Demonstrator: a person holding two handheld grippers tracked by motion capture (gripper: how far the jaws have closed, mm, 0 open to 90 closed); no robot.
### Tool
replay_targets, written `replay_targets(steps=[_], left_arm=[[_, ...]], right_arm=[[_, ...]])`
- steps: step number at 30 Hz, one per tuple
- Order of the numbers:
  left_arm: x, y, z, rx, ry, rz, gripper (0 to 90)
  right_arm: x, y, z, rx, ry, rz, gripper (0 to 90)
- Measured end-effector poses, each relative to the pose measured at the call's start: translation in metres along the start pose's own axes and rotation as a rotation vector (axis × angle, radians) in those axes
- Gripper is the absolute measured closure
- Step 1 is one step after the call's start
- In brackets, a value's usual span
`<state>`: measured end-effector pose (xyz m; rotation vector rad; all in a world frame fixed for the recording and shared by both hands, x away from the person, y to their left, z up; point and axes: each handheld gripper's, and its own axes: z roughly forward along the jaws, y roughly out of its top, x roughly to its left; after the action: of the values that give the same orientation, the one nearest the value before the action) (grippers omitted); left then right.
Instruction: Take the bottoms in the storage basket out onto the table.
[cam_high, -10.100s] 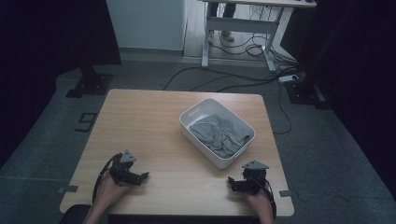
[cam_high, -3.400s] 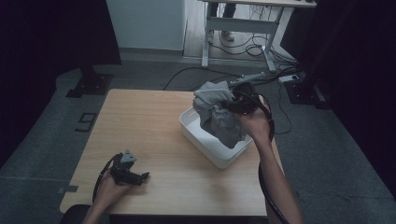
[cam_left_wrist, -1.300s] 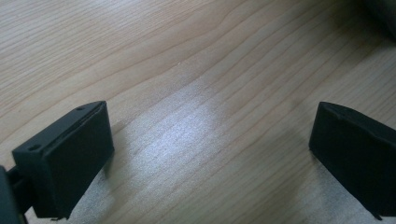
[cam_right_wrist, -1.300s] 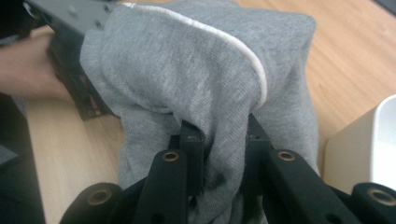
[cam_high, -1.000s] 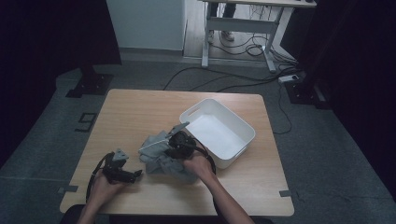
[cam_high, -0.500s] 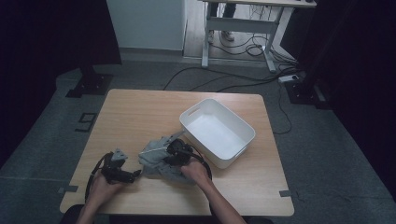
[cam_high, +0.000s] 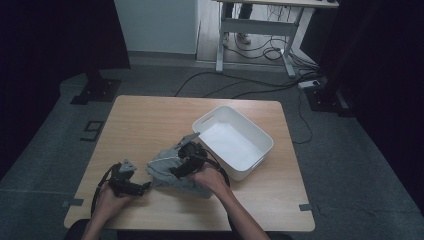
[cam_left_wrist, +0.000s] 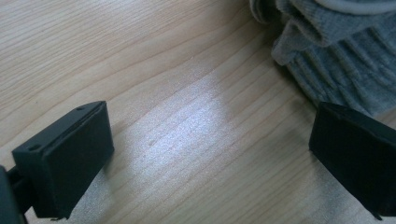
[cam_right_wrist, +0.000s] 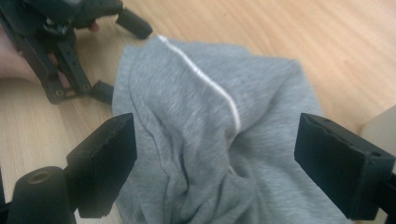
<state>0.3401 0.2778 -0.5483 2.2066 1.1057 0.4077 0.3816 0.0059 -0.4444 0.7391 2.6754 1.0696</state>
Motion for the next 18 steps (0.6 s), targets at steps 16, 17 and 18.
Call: replay_targets(steps=[16,17,18], left_arm=[[0.0,0.0,0.0,-0.001,0.003,-0.003,0.0],[0.0,0.0,0.0,-0.001,0.003,-0.003,0.0],[0.0,0.0,0.0,-0.001,0.003,-0.002,0.0]], right_arm=[[-0.026,-0.009,-0.046,-0.048,-0.103,0.037,0.8],[-0.026,-0.009,-0.046,-0.048,-0.103,0.037,0.8],[-0.031,-0.012,-0.053,-0.056,-0.124,0.047,0.0]])
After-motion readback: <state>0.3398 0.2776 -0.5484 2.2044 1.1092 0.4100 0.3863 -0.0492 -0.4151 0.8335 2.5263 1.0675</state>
